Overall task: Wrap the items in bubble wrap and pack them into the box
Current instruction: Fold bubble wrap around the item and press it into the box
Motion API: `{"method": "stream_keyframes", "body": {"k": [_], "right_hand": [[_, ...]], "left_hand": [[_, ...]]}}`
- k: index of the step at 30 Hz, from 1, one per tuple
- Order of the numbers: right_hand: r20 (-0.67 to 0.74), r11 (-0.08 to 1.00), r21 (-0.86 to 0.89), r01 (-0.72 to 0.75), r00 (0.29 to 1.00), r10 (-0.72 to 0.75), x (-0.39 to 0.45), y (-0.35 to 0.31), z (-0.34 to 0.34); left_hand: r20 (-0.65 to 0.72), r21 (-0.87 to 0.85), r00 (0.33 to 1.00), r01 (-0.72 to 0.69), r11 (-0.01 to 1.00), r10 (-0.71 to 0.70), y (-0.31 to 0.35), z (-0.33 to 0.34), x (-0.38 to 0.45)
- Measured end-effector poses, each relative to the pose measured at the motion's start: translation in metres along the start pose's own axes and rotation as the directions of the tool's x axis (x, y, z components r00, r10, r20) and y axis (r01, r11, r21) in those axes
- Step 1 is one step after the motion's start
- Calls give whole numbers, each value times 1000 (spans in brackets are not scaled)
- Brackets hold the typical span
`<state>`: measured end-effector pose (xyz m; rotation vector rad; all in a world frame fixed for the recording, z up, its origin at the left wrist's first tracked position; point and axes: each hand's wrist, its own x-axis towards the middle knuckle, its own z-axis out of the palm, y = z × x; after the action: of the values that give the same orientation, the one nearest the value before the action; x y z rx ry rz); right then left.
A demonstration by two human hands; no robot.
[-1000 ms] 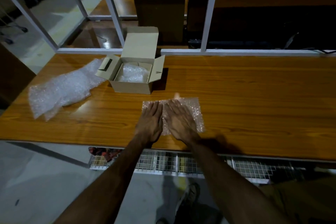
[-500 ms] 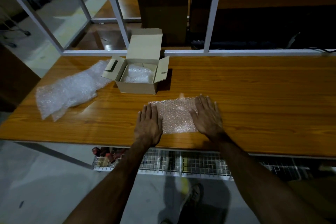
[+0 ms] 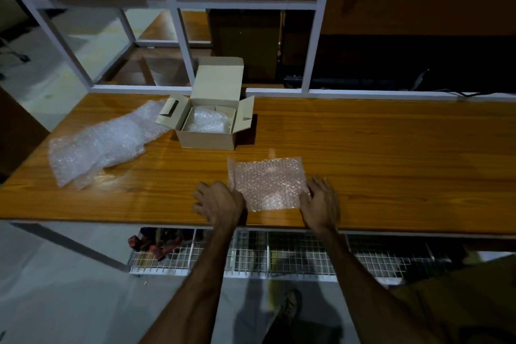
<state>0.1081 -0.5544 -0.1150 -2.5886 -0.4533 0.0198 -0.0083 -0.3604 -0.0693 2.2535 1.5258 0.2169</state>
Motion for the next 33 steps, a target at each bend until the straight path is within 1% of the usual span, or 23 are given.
{"method": "stream_keyframes", "body": {"k": [2, 3, 5, 6, 7, 10, 15, 18, 20, 22, 24, 25, 27, 28, 29, 30, 31, 33], "right_hand": [[-60, 996, 67, -56, 996, 60, -6, -7, -5], [-75, 993, 82, -81, 993, 87, -8, -10, -7], [-74, 981, 139, -135, 986, 146, -12, -16, -9], [-61, 969, 188, -161, 983, 175, -14, -19, -9], [-43, 956, 229, -184, 979, 198, -16, -21, -10], [-2, 937, 252, -241, 968, 249, -19, -29, -15], [59, 913, 277, -299, 954, 294, -14, -26, -23], [76, 903, 309, -300, 954, 291, -10, -19, -24], [82, 879, 350, -325, 945, 316, -7, -12, -23], [91, 837, 419, -353, 933, 348, -3, -7, -21], [86, 807, 469, -360, 927, 364, 0, -3, -19], [74, 817, 459, -350, 931, 357, -1, -5, -22], [-21, 884, 372, -282, 950, 312, -6, -16, -28], [-74, 923, 314, -224, 963, 259, -8, -22, -30], [-96, 955, 259, -147, 980, 176, -9, -31, -31], [-77, 976, 213, -46, 995, 64, -9, -42, -30], [-15, 983, 174, 64, 998, -62, -6, -51, -27], [117, 953, 124, 278, 949, -292, 5, -62, -17]], "left_hand": [[-34, -107, 999, -36, 994, 32, 2, 0, -3], [-58, -204, 996, -75, 976, 65, 3, 2, -5], [-88, -432, 987, -159, 888, 134, 10, 2, -12], [-113, -510, 977, -214, 833, 182, 14, 3, -16], [-139, -551, 961, -274, 788, 238, 19, 4, -20], [-150, -559, 894, -429, 709, 423, 33, 16, -34], [-17, -500, 769, -560, 661, 639, 48, 43, -58], [86, -393, 725, -605, 692, 683, 51, 50, -66], [110, -343, 669, -668, 660, 735, 48, 52, -69], [115, -347, 634, -695, 629, 764, 41, 54, -69], [100, -383, 631, -689, 615, 769, 37, 54, -69], [81, -414, 636, -679, 607, 767, 36, 54, -68], [55, -469, 667, -640, 609, 743, 37, 56, -65], [68, -496, 688, -605, 623, 723, 37, 58, -61], [88, -518, 712, -565, 643, 696, 37, 58, -57], [90, -556, 729, -529, 642, 679, 36, 59, -53], [82, -602, 745, -492, 629, 661, 35, 60, -50], [50, -700, 789, -410, 585, 613, 35, 58, -48]]}}
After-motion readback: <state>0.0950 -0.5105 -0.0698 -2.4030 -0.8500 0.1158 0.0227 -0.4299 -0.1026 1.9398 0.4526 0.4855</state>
